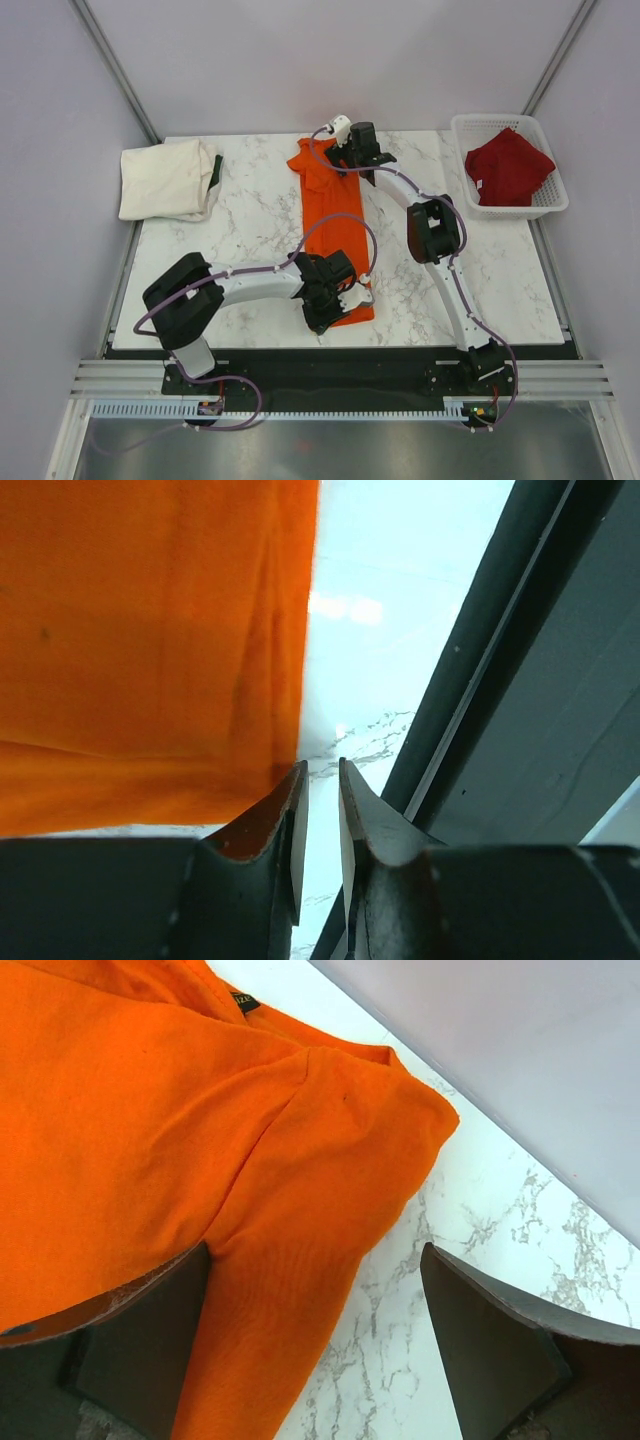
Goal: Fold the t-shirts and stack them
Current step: Fold the tshirt
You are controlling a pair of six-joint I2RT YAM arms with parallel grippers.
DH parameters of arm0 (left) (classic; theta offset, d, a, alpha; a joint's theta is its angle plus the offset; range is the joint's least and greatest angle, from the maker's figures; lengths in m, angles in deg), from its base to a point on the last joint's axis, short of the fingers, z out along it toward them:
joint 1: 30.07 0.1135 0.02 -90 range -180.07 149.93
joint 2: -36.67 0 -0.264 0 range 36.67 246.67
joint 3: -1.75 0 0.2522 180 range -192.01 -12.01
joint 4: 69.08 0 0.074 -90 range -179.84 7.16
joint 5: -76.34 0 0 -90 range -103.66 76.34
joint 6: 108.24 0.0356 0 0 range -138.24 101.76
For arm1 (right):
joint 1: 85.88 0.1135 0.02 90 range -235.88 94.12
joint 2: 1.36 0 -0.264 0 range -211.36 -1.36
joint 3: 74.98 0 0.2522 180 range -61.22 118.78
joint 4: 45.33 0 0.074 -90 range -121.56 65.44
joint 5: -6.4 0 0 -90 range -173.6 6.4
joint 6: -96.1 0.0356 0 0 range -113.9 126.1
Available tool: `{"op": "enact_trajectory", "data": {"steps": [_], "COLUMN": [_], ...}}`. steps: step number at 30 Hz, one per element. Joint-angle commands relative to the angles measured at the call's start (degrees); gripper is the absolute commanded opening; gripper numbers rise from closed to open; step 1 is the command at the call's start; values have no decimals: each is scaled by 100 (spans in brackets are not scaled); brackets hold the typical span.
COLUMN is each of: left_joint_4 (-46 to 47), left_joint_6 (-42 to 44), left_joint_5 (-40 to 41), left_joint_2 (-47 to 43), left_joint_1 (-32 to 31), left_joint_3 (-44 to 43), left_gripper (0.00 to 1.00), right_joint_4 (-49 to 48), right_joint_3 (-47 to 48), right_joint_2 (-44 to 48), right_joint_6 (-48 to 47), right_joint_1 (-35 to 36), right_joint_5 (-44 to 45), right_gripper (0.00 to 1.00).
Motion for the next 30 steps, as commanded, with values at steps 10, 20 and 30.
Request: {"op": "enact_trajectory", "data": {"steps": [10,20,30], "left_joint_4": [-569,-745,143], "left_joint_6": [335,-2398,-4016], "left_joint_5": [1339,-293,-2000], "left_joint_2": [-1210,-1351,-1439], "left_joint_1": [711,2759,3464], "left_joint_3": [-1360,-1435,422], "left_gripper": [37,61,66], "right_joint_4": [-27,1345,2257], "right_joint_3": [-1246,-5701,-8463], "right_joint_2": [2576,6198,7431], "right_joint_6": [873,3122,3925], "right_joint_1": [-181,-198,-207], "right_joint_5": [33,-3243,-4426], "right_gripper": [97,88,84]}}
